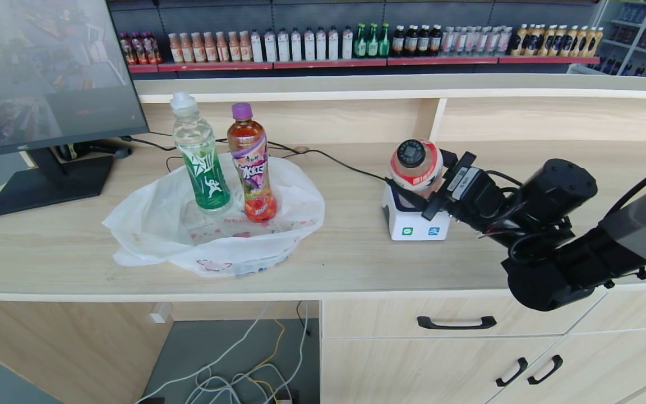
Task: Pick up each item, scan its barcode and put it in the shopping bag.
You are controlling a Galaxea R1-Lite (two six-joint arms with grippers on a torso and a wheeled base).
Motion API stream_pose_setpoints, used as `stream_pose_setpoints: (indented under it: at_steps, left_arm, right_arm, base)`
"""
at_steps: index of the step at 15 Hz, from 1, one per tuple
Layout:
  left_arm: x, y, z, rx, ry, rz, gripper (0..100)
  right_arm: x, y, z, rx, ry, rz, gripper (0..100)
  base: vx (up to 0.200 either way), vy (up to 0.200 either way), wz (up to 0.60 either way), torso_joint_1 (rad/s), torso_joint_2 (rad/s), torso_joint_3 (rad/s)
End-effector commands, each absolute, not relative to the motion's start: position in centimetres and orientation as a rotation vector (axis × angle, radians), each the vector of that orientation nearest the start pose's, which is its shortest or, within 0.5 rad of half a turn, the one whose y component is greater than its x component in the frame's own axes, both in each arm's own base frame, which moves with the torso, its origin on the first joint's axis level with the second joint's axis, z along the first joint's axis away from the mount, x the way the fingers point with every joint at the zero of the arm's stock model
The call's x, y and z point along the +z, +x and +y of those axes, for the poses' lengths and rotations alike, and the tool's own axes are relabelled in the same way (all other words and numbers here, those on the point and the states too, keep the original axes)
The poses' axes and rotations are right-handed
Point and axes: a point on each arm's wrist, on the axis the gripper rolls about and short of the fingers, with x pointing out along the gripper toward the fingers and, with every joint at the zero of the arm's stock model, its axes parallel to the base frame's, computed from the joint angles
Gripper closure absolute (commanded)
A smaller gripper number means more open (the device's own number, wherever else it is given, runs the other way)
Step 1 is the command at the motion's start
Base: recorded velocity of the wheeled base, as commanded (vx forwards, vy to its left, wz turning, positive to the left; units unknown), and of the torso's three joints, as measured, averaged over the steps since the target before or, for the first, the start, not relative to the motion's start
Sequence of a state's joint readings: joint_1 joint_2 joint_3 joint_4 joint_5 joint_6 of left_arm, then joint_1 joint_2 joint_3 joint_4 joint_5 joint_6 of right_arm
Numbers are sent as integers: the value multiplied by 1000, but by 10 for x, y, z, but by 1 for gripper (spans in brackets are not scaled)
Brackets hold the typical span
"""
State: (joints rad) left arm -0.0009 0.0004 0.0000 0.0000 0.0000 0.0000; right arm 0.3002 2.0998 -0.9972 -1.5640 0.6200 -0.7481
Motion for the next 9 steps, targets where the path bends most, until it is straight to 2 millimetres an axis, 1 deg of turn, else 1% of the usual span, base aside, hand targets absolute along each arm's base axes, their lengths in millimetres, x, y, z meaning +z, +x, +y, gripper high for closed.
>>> stream_pose_setpoints:
  at_steps: [1, 3, 4, 5, 6, 7, 9]
  left_arm:
    - [75, -23, 0, -2, 0, 0, 0]
    - [75, -23, 0, -2, 0, 0, 0]
    - [75, -23, 0, -2, 0, 0, 0]
    - [75, -23, 0, -2, 0, 0, 0]
    - [75, -23, 0, -2, 0, 0, 0]
    - [75, -23, 0, -2, 0, 0, 0]
    - [76, -23, 0, -2, 0, 2, 0]
  right_arm:
    - [194, 357, 128, 661, -743, -816, 100]
    - [199, 350, 132, 649, -701, -806, 100]
    - [205, 342, 142, 630, -644, -795, 100]
    - [207, 339, 149, 624, -605, -785, 100]
    - [215, 328, 161, 600, -518, -772, 100]
    - [218, 325, 165, 594, -490, -768, 100]
    - [230, 308, 182, 539, -284, -716, 100]
  base:
    - [0, 0, 0, 0, 0, 0]
    - [0, 0, 0, 0, 0, 0]
    - [0, 0, 0, 0, 0, 0]
    - [0, 0, 0, 0, 0, 0]
    - [0, 0, 0, 0, 0, 0]
    - [0, 0, 0, 0, 0, 0]
    - [0, 0, 0, 0, 0, 0]
